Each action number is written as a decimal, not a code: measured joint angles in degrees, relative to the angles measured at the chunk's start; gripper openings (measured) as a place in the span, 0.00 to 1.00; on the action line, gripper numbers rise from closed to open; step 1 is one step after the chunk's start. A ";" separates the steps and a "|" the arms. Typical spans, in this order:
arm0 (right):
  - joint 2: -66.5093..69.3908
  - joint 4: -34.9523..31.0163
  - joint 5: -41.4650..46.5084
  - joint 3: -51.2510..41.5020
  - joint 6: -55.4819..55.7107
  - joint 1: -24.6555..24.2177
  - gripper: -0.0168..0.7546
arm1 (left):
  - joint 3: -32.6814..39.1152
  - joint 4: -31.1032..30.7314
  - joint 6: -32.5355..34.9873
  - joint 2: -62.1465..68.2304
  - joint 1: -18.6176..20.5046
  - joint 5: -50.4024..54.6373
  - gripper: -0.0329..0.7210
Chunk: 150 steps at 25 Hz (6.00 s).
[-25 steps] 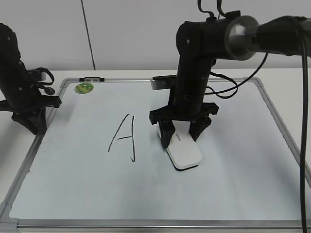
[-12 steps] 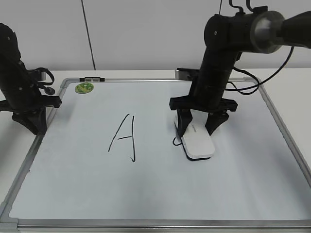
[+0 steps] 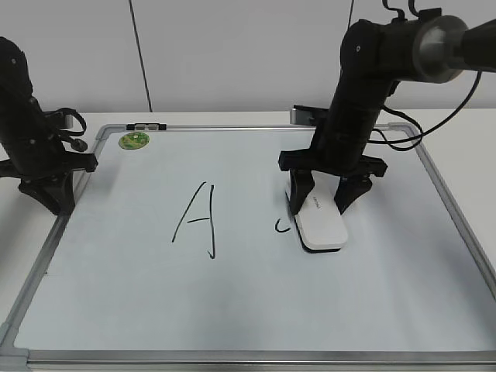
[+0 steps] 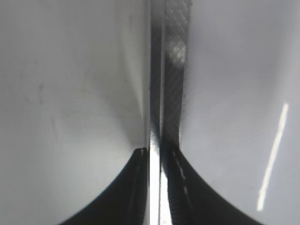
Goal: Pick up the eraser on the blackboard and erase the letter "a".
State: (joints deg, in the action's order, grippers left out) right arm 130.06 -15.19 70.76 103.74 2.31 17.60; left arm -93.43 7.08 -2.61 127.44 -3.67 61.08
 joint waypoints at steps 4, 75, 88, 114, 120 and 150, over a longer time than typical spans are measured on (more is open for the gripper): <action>0.00 0.89 0.00 0.00 -0.24 2.01 0.70 | 0.00 0.00 0.00 0.00 0.00 0.00 0.18; -18.06 24.50 -0.91 -14.58 9.10 -7.59 0.70 | -0.15 0.11 0.10 0.13 0.00 0.00 0.19; -17.10 16.86 -0.91 -15.85 2.87 -13.43 0.70 | -0.15 0.21 0.10 0.13 0.00 0.00 0.19; -8.73 14.63 -1.14 -8.33 -1.72 -15.75 0.70 | -0.15 0.21 0.21 0.13 0.00 0.00 0.20; -8.64 14.63 -1.14 -8.33 -1.72 -15.75 0.70 | -0.15 0.21 0.21 0.13 0.00 0.00 0.20; -5.59 10.78 -1.14 -7.97 -3.92 -18.44 0.70 | -0.15 0.31 0.29 0.13 0.00 -0.12 0.20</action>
State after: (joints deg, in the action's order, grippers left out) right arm 124.47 -4.41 69.62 95.77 -1.61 -0.84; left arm -93.58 7.39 -2.32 127.57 -3.67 60.97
